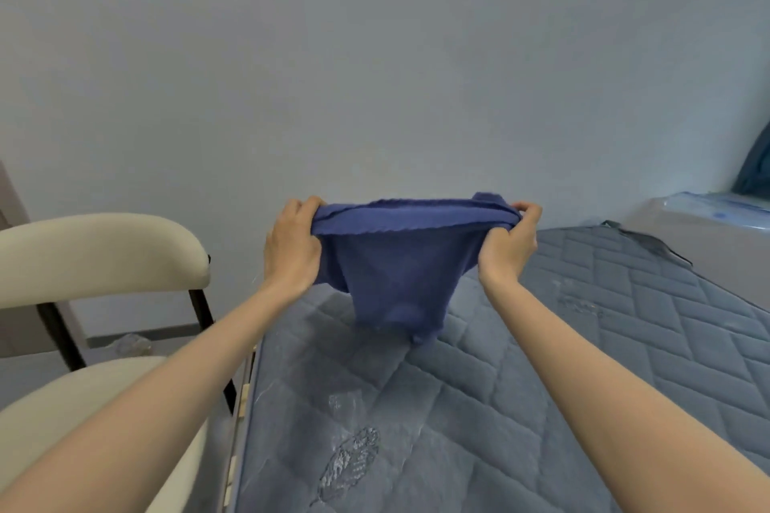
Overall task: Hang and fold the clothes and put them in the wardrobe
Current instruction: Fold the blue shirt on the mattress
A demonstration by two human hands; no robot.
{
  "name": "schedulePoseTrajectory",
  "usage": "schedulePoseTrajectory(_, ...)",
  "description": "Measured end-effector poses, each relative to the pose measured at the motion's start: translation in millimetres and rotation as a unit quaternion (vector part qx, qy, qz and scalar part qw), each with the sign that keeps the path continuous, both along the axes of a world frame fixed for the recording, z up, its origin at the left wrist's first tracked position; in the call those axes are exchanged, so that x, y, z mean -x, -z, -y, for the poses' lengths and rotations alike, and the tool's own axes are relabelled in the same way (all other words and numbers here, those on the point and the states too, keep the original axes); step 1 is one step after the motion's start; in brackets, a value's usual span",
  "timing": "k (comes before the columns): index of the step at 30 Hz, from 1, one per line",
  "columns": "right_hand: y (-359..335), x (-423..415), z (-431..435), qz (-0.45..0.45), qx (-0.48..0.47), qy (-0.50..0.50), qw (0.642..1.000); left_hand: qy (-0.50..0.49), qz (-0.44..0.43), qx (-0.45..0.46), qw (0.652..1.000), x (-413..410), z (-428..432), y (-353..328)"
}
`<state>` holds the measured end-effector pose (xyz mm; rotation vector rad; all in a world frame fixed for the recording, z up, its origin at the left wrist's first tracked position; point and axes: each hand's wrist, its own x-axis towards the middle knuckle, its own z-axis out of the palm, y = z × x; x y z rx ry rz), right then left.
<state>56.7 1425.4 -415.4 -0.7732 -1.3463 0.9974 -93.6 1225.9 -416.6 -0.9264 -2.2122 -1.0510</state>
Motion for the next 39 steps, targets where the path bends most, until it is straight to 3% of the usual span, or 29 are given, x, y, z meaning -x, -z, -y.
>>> schedulePoseTrajectory(6,92.5,-60.0,32.7,0.184,-0.004,0.077,0.98,0.095,0.095,0.189,0.973,-39.0,57.5,90.3)
schedulePoseTrajectory(9,132.9,-94.4,47.4,0.215,-0.002,-0.013,0.977,0.116,0.135,0.282,0.943,-66.8,80.9,129.3)
schedulePoseTrajectory(11,154.8,-114.1,54.1,0.301,0.008,-0.093,0.949,0.123,0.17,0.353,0.912,-85.2,93.2,152.8)
schedulePoseTrajectory(14,183.9,-138.2,64.9,0.48,0.003,-0.197,0.855,0.145,0.198,0.452,0.858,-109.4,108.0,181.8)
schedulePoseTrajectory(18,213.3,-167.8,79.5,0.688,-0.026,-0.305,0.658,0.187,0.239,0.559,0.772,-139.2,120.7,208.7)
schedulePoseTrajectory(24,232.4,-204.0,96.1,0.85,0.07,-0.335,0.4,0.195,0.263,0.694,0.641,-174.2,125.3,231.2)
schedulePoseTrajectory(26,234.6,-206.7,100.1,0.864,0.124,-0.345,0.345,0.198,0.294,0.712,0.606,-182.8,125.5,238.5)
schedulePoseTrajectory(29,235.4,-200.8,104.1,0.846,0.169,-0.381,0.332,0.222,0.415,0.671,0.572,-187.4,123.8,243.4)
schedulePoseTrajectory(31,229.5,-190.1,105.9,0.817,0.157,-0.427,0.355,0.24,0.442,0.636,0.584,-185.2,121.2,242.9)
schedulePoseTrajectory(33,226.4,-175.4,105.2,0.767,0.153,-0.445,0.437,0.23,0.453,0.581,0.636,-178.9,115.2,246.1)
schedulePoseTrajectory(36,234.2,-146.5,100.3,0.656,0.162,-0.438,0.593,0.185,0.431,0.471,0.747,-164.2,103.0,253.1)
schedulePoseTrajectory(39,245.5,-116.6,96.2,0.613,0.086,-0.402,0.675,0.136,0.383,0.383,0.83,-143.8,90.6,257.5)
